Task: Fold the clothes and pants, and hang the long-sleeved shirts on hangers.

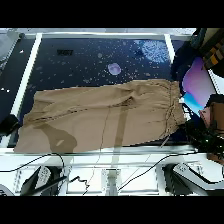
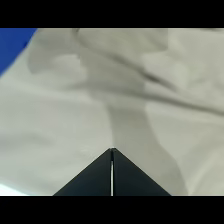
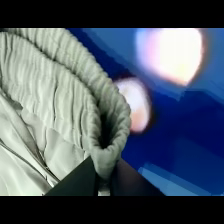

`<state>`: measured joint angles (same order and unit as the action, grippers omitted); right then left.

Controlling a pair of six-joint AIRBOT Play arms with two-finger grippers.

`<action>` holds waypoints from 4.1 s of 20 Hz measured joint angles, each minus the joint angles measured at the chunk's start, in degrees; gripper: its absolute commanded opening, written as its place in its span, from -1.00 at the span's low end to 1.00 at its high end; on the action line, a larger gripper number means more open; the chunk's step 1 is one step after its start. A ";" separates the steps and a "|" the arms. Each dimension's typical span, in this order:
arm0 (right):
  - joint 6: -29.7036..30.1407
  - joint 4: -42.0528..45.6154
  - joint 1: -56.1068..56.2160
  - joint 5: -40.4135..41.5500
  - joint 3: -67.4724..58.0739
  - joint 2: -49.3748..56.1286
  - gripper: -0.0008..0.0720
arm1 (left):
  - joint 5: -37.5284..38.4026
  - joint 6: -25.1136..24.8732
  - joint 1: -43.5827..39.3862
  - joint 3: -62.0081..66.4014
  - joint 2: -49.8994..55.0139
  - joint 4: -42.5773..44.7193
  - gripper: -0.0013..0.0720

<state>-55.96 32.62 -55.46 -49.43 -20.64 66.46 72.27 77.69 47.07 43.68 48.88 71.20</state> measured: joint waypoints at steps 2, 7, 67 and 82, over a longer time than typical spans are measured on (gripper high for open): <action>0.55 -0.33 0.00 -0.55 0.00 0.09 -0.87 | -0.50 4.96 0.17 -3.58 -0.46 2.60 0.71; 1.09 -0.61 0.00 -2.97 0.00 0.26 -0.87 | -0.85 14.16 1.77 -7.82 -0.90 9.86 0.91; -38.25 8.44 33.09 23.63 -30.58 2.64 -0.88 | -38.16 1.77 -19.34 19.69 30.23 -33.77 -0.95; -43.58 6.51 34.80 33.83 -43.32 19.93 0.92 | -45.27 6.21 -26.38 33.07 45.62 -33.99 0.93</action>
<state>-99.55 39.13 -20.67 -15.59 -63.96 86.39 27.00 83.90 20.69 76.75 94.50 37.21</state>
